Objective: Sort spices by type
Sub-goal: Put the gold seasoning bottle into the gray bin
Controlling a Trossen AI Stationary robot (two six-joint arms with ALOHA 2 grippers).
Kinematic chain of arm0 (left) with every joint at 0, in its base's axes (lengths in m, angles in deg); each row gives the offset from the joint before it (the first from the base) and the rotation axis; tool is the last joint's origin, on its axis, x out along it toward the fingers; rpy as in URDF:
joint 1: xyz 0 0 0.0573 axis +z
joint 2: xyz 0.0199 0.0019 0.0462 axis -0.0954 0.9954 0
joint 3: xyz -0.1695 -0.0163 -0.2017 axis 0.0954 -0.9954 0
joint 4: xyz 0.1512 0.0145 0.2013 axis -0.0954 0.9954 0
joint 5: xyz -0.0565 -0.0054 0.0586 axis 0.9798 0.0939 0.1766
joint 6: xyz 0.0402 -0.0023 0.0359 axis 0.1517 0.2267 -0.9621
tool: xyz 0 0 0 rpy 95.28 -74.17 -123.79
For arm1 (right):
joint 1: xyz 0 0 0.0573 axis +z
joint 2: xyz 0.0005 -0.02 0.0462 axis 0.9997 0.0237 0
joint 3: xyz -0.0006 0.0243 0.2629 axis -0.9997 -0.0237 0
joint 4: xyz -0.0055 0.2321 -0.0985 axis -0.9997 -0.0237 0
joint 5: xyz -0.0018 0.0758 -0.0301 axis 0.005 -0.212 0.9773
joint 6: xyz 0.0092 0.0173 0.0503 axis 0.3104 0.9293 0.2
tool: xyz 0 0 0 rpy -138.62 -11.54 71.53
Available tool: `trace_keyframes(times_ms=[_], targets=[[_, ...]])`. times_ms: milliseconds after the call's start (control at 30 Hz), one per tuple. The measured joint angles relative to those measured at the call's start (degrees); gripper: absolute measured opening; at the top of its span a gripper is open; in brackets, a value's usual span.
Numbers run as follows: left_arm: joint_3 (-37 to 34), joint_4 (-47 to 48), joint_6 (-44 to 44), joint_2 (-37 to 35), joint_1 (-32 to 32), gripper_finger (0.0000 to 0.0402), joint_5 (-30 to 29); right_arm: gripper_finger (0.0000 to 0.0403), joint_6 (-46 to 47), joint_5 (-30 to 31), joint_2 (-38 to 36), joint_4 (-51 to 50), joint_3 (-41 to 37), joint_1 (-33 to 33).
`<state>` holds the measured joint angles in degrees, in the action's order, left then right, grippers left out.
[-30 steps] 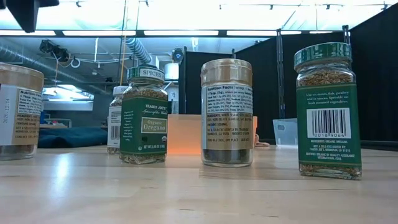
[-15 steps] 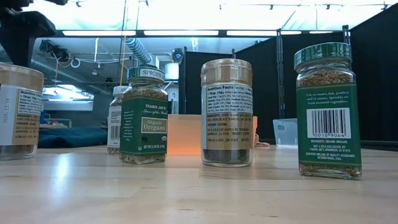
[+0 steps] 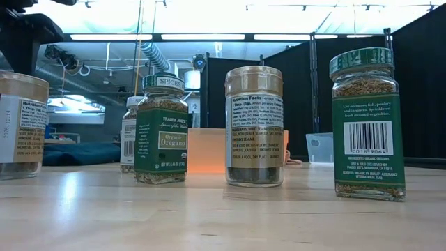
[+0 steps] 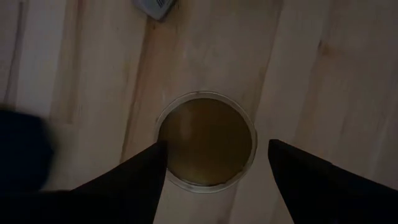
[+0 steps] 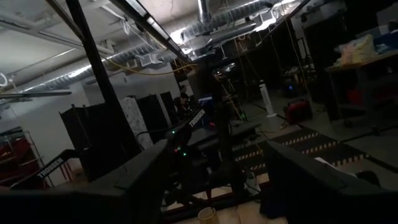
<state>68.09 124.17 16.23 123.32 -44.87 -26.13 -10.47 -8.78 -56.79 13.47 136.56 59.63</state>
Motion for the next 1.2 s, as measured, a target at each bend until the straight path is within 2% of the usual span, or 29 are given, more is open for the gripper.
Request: trace_keyframes(times_ms=[333,633,800,1067,1200], targets=[[0.01,-0.63,2.43,0.0,0.0,0.0284,0.7,0.0268,-0.02,-0.01,0.0,-4.63,0.0,0.0],[2.91,1.39,4.09,0.0,2.47,0.0289,4.48,0.0268,-1.83,-0.01,0.0,-4.77,0.0,0.01],[4.65,1.48,2.09,0.0,5.2,0.0317,4.24,0.0268,-3.01,0.0,0.0,-4.77,0.0,0.0],[4.67,2.62,1.74,0.0,7.34,0.0388,5.18,0.0268,-3.02,0.0,0.0,-5.14,0.0,0.0],[4.65,1.58,1.36,0.0,7.32,0.0398,4.87,0.0268,-3.86,0.0,0.0,-5.82,0.0,0.0]])
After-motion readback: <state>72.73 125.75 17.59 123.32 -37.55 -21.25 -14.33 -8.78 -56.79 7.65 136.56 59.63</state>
